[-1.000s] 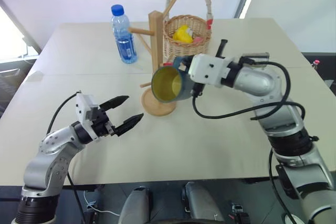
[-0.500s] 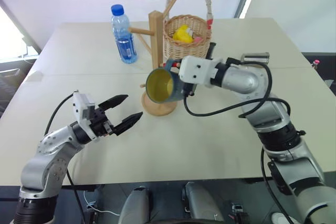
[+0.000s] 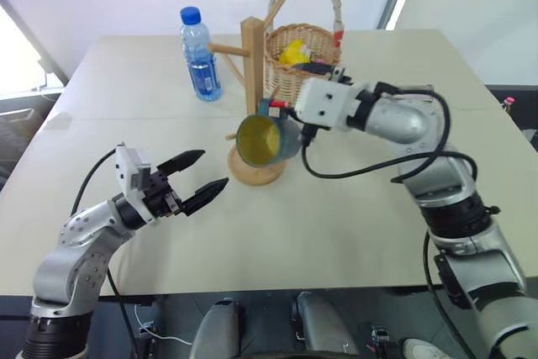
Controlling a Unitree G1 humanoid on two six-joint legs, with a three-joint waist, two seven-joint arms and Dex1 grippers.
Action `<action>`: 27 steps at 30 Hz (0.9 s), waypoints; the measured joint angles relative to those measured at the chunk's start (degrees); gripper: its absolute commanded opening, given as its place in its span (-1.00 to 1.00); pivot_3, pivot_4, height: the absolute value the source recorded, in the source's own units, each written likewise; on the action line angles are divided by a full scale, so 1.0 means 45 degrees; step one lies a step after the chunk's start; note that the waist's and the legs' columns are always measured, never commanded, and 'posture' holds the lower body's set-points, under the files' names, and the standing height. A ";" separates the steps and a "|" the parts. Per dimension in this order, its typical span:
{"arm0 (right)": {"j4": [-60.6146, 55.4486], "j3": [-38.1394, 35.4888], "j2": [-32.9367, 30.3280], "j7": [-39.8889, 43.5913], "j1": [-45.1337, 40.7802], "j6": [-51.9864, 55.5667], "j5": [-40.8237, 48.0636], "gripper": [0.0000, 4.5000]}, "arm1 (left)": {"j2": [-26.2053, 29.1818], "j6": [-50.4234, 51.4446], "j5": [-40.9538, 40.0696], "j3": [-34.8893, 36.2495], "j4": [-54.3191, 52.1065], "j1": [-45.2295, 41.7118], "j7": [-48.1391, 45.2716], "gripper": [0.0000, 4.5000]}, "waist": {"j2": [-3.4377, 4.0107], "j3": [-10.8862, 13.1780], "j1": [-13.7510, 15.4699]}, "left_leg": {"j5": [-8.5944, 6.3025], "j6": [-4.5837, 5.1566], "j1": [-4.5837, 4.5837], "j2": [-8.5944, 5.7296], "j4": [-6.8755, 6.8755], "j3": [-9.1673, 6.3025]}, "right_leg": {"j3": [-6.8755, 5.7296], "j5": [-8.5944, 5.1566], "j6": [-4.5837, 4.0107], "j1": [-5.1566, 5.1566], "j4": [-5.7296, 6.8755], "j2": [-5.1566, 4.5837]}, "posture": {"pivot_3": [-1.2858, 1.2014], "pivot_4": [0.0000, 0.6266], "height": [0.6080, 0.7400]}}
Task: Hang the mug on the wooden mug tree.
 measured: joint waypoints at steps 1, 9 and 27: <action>-0.0222 -0.0408 -0.0199 0.0105 0.0123 -0.0012 0.0244 0.57 | -0.0002 -0.0012 0.0054 -0.0002 0.0038 -0.0005 -0.0001 1.00 | -0.0001 0.0000 -0.0004 | 0.0000 0.0000 0.0002 0.0000 -0.0002 0.0000 | 0.0000 0.0000 0.0000 0.0002 -0.0003 0.0000 | 0.03 -0.52 1.00; -0.0623 -0.3919 -0.0773 0.0425 0.3273 0.0082 0.3193 0.57 | -0.0490 -0.0496 0.1240 0.0081 0.1109 0.0076 0.1014 1.00 | -0.0005 0.0000 -0.0015 | -0.0001 0.0002 0.0013 0.0001 -0.0005 0.0002 | 0.0003 0.0000 0.0001 0.0021 -0.0012 -0.0002 | 0.03 -0.52 1.00; 0.2461 -0.5057 0.2559 -0.2096 0.6637 -0.0745 0.5245 0.57 | -0.2102 -0.2250 0.4146 0.0513 0.2904 0.0757 0.4796 1.00 | -0.0004 0.0003 -0.0018 | -0.0001 0.0002 0.0021 0.0002 -0.0005 0.0005 | 0.0005 0.0002 0.0004 0.0015 0.0013 0.0003 | 0.03 -0.52 1.00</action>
